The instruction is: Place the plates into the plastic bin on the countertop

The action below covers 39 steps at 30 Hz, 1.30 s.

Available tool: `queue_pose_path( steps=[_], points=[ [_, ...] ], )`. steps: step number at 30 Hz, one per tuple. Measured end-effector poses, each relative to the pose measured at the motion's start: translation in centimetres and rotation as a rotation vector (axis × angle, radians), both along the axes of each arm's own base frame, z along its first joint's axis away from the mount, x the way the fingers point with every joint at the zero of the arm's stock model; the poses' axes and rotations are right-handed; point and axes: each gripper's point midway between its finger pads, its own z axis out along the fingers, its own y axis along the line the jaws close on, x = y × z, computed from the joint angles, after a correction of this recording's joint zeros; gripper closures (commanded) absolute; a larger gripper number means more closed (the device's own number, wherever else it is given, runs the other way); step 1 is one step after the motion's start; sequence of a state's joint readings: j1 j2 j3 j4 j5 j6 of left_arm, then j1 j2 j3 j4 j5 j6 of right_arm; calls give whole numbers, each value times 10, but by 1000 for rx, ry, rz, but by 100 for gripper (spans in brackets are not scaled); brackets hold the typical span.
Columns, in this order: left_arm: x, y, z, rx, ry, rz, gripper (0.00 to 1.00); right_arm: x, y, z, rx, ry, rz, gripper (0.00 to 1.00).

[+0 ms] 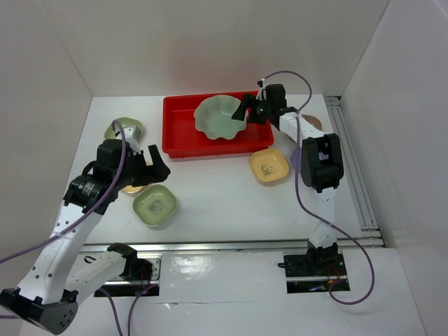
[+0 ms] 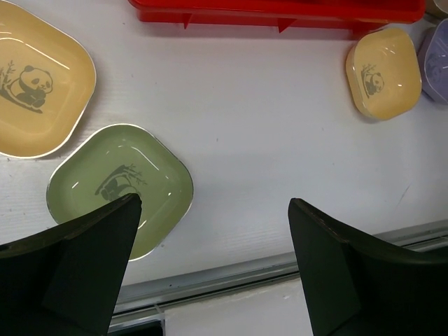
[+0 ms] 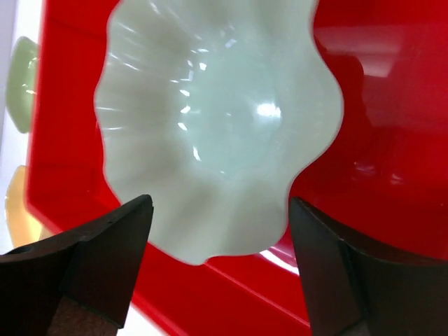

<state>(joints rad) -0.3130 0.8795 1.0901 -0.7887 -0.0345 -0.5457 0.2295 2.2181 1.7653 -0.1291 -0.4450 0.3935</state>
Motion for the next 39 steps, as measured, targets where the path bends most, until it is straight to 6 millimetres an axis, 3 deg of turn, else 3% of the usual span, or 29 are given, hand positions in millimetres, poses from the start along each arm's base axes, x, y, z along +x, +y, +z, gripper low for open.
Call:
queue_pose_path(
  steps=[5, 6, 11, 14, 18, 22, 27, 32, 36, 39],
  points=[
    [0, -6, 2, -23, -2, -25, 0, -14, -1, 41, 8, -56, 11, 7],
    [-1, -7, 2, -29, -3, -30, 0, -17, -1, 51, 11, -70, 13, 0],
    [1, -16, 1, -63, -9, -62, 0, -28, -7, 94, 2, -134, -9, 0],
    [5, -33, -7, -121, -8, -114, 0, -40, -15, 117, -32, -168, -54, 0],
    [9, -78, -34, -215, 51, -231, 0, -69, -26, 156, -143, -224, -169, 0],
    [21, -132, -71, -265, 151, -316, 0, -116, -40, 223, -222, -342, -297, 0],
    [30, -191, -111, -264, 249, -358, 2, -168, -94, 282, -277, -424, -516, 0],
    [63, -240, -127, -259, 261, -302, 3, -220, -145, 301, -292, -442, -684, 0],
    [91, -285, -132, -252, 248, -244, 12, -248, -162, 311, -261, -462, -729, 0],
    [102, -310, -140, -246, 255, -197, 15, -258, -166, 310, -247, -465, -726, 0]
  ],
)
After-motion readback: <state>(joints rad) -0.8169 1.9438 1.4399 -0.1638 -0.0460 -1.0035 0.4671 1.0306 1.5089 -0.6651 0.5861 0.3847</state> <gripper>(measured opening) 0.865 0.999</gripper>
